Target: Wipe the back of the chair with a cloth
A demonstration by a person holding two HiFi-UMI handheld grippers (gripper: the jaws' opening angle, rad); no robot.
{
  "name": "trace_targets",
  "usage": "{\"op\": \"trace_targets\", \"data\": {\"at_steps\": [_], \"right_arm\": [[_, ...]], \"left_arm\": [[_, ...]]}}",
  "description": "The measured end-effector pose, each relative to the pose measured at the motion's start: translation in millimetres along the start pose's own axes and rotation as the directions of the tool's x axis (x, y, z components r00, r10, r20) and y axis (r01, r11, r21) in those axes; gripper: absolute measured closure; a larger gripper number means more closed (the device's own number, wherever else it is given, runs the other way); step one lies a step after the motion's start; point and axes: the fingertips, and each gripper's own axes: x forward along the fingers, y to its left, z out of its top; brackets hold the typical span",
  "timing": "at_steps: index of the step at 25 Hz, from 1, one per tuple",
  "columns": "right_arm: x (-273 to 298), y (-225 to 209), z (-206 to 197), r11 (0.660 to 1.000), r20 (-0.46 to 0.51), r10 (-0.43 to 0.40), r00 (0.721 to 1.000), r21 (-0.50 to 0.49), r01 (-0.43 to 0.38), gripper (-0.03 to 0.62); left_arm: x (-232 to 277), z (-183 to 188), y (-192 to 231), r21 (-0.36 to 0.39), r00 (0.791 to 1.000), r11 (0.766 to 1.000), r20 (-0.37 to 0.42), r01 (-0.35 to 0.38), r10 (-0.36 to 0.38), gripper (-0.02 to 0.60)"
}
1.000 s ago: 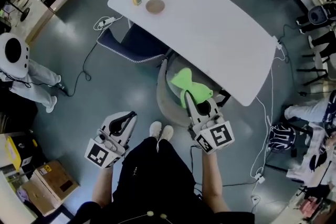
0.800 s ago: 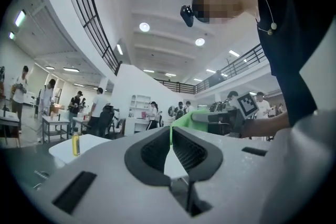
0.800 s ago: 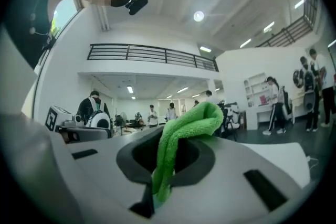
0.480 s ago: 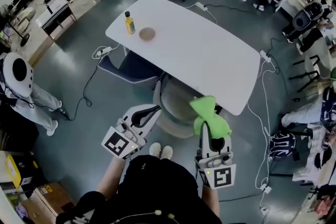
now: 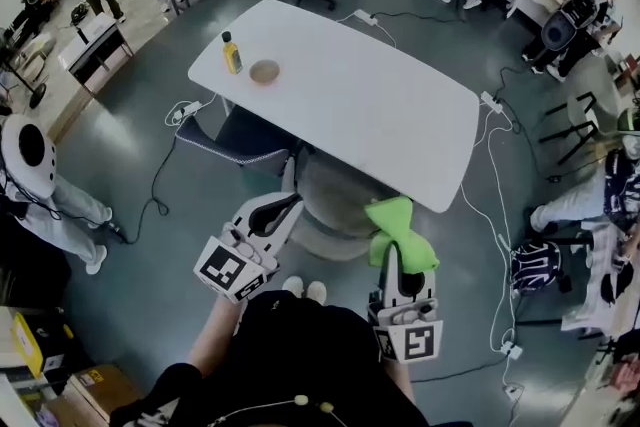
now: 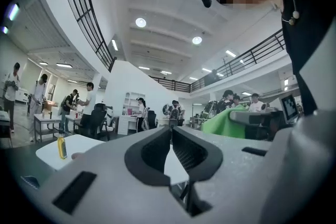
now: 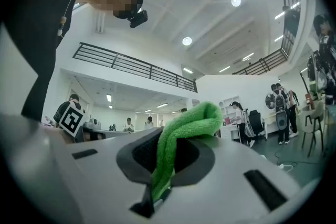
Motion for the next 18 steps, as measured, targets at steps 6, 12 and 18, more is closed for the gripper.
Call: {"op": "trace_targets", "data": {"at_steps": [6,12,18], "right_arm": [[0,-8,-5,1.0,0.019,-0.007,1.0,-0.003,0.007,0.574],[6,-8,-5,0.999,0.011,-0.003,1.0,-0.037,0.003,0.574],[13,-3,7,1.0,0.039,0.016,0.999,-0.011,-0.016,0.574]], "left_arm": [[2,-17,-21,0.008,0.999,0.999,-0.014,0.039,-0.039,0.565],[5,-9,-18,0.013,0.999,0.999,0.022,0.046,-0.047,0.565],[6,-5,-13,0.019,0.998,0.998,0.023,0.052,-0.052,0.565]]}}
